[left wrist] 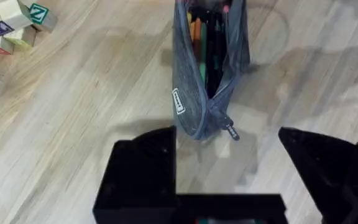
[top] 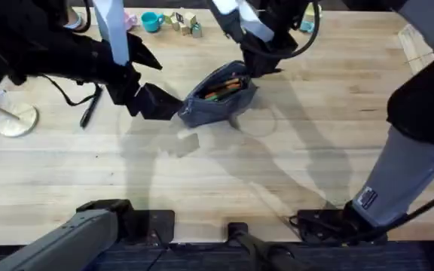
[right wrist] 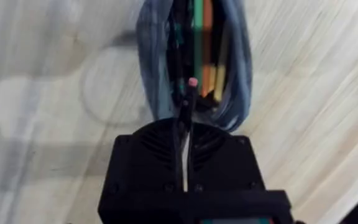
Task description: Unzip the bag, pick up the pens from the table one at a time and place them inside, then zip the bag closed.
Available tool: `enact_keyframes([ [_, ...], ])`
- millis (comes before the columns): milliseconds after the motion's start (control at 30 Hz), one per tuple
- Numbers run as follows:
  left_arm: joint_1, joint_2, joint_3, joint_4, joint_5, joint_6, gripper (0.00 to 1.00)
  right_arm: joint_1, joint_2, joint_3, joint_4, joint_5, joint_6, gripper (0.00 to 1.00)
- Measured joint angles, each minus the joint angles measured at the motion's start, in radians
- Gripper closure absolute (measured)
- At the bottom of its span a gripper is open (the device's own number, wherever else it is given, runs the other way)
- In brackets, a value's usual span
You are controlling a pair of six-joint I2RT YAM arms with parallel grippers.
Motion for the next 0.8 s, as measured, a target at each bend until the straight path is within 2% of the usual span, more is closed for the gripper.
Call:
enact_keyframes([
  [333,0.000,0.000,0.000,0.000,0.000,0.000,0.007,0.030,0.019,0.000,0.035,-0.007,-0.039,0.968],
  [600,0.000,0.000,0.000,0.000,0.000,0.000,0.006,0.083,0.075,0.000,0.050,-0.066,-0.042,0.968],
  [800,0.000,0.000,0.000,0.000,0.000,0.000,0.006,0.130,0.122,0.000,0.123,-0.104,-0.042,0.968],
])
